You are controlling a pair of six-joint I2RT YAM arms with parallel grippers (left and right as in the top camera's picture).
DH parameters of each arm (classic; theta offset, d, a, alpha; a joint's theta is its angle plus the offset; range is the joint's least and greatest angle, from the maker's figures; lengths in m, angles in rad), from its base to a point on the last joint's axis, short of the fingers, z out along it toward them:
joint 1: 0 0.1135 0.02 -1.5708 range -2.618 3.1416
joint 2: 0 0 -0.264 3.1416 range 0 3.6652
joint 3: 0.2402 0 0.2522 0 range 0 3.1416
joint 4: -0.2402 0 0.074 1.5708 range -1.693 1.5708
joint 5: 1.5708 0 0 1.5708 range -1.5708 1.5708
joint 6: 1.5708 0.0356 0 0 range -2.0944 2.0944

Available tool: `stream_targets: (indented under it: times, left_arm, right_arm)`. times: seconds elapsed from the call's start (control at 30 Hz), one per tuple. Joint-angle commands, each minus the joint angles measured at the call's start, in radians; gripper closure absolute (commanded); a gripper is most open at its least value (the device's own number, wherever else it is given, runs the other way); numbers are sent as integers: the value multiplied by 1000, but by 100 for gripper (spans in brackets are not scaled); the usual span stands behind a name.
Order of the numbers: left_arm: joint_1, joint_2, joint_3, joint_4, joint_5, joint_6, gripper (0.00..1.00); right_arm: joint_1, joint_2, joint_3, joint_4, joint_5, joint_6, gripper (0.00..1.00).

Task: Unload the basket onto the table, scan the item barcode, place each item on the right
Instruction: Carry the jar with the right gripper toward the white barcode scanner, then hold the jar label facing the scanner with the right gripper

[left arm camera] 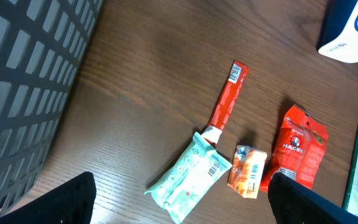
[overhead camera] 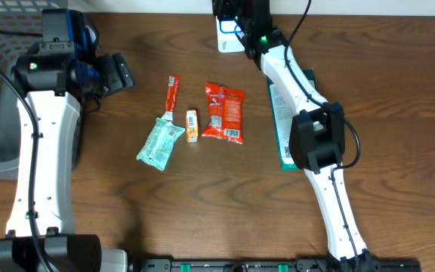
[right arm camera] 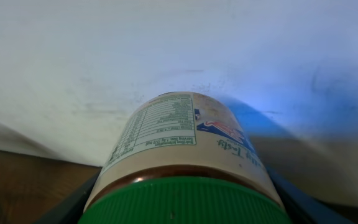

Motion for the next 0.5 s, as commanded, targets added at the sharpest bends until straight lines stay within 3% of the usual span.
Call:
stream_targets:
  times: [0.0, 0.47]
  left_arm:
    - [2, -20, 21, -3, 2, 12, 12]
    - [2, -20, 21, -3, 2, 12, 12]
  right_arm:
    - [-5, -15, 18, -4, 37, 10, 99]
    - [-7, -16, 18, -56, 62, 10, 99]
